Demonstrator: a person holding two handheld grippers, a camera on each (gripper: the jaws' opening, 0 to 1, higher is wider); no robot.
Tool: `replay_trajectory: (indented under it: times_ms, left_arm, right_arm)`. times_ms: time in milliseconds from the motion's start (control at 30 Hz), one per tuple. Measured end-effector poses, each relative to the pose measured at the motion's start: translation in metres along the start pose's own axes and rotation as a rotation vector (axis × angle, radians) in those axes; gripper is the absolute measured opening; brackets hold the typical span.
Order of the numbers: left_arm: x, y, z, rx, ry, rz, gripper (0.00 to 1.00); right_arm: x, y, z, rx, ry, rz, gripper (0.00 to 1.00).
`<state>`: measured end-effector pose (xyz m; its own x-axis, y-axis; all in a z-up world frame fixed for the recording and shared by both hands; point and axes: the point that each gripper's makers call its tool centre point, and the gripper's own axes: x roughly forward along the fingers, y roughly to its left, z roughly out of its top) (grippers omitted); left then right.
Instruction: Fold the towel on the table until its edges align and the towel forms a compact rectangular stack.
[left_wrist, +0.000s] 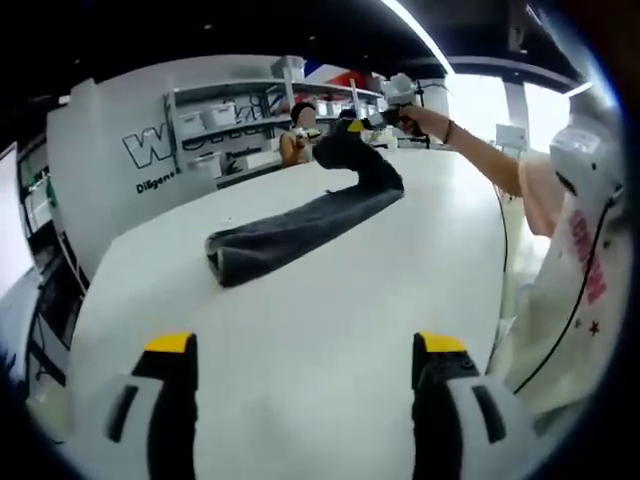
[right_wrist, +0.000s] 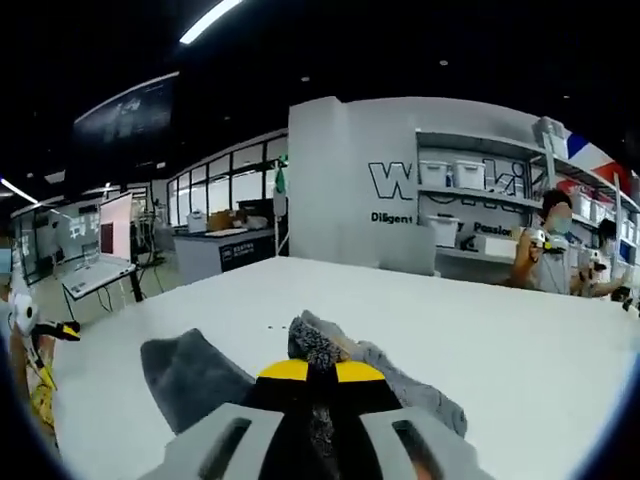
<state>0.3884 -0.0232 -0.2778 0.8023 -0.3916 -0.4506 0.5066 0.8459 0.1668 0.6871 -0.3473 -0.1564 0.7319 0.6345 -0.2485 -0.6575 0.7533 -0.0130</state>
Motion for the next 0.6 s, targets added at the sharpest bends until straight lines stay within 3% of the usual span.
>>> replay_trajectory:
  times_ms: [267,600]
  left_arm:
    - [-0.002,-0.001,-0.002,-0.011,-0.003,-0.001,0.93]
    - [-0.005,-0.002,-0.003,-0.016,-0.010,-0.001,0.93]
  right_arm:
    - [0.050,0.075,0.028,-0.074,-0.006,0.122,0.05]
    - [0.084,0.170,0.048,-0.148,-0.035,0.243,0.05]
